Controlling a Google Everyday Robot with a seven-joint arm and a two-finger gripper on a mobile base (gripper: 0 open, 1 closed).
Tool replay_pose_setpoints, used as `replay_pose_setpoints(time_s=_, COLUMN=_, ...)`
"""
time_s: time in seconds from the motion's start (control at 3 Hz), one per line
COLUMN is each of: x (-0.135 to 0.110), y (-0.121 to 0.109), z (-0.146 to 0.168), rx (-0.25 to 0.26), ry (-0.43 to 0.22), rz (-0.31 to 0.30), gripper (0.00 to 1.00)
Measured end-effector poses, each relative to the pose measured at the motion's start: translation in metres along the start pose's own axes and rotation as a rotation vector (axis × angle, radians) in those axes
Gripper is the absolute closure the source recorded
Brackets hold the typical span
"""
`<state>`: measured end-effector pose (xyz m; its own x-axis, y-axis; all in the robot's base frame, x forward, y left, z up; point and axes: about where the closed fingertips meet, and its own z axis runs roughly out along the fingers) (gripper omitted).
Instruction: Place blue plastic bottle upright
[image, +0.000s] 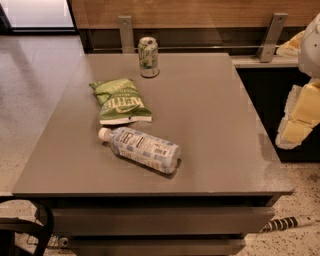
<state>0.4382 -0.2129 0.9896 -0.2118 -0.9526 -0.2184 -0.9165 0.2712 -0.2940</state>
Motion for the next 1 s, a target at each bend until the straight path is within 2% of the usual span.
replay_pose_setpoints(time_s=0.33, x=-0.003, y=-0.003, z=-0.002, rx=0.001, ry=0.003, rz=0.002, gripper=0.00)
replay_pose_setpoints(time_s=0.67, x=-0.015, y=-0.013, z=0.010, rx=-0.044, ry=0.009, rz=0.036, gripper=0.00)
replay_pose_setpoints(time_s=1.0, x=-0.055, y=-0.027, z=0.047, rx=-0.130, ry=0.052, rz=0.109, gripper=0.00)
